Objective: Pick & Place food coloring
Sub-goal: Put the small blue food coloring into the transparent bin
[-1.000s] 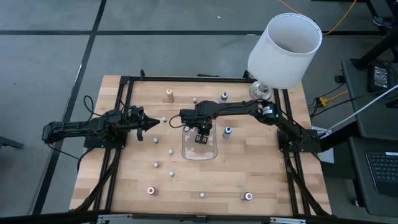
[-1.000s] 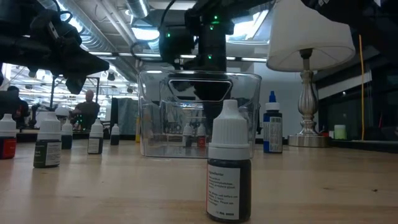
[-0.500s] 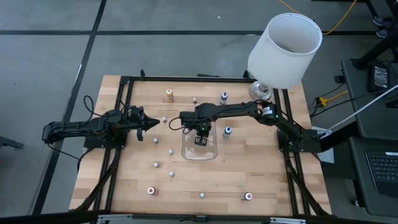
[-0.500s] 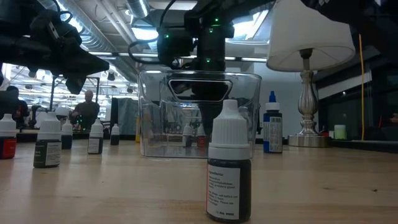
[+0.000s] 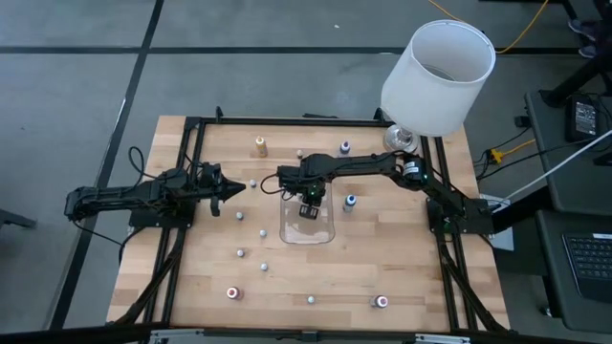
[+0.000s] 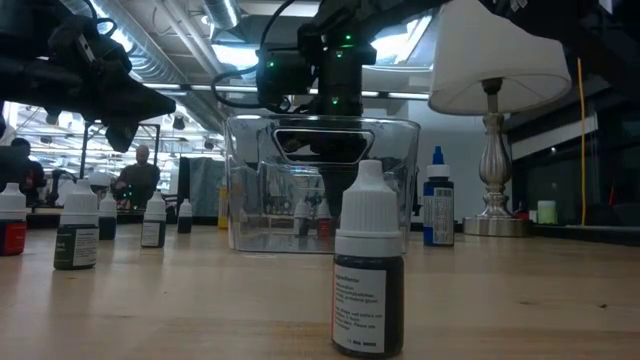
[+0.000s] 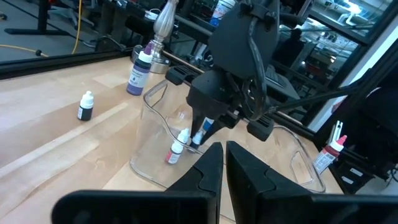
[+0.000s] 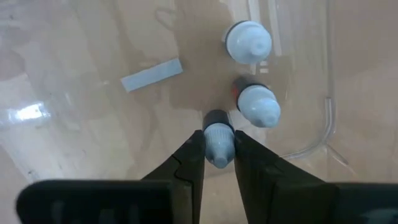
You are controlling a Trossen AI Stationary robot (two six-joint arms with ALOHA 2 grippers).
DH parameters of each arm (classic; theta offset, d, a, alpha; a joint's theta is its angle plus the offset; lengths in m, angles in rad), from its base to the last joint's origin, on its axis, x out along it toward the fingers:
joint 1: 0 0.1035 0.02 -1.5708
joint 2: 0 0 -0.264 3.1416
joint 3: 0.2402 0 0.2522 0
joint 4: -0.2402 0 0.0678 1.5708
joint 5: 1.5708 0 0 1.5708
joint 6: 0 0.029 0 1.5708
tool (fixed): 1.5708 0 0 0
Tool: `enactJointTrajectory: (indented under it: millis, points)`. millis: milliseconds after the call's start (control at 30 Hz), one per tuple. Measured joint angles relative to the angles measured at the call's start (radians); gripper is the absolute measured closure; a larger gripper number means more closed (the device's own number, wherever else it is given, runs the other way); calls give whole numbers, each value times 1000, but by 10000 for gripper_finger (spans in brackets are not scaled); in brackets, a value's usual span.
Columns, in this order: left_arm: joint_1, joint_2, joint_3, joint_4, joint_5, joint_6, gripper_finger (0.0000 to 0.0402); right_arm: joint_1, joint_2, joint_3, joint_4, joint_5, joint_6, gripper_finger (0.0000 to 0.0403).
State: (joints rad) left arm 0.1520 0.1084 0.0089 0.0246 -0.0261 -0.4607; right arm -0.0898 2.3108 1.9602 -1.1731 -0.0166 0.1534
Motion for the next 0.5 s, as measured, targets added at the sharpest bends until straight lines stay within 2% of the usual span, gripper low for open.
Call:
enactJointTrajectory:
  millis: [500]
  points:
    - [0,0,0,0,0,0,384,0,0,1,-13,20,22,274]
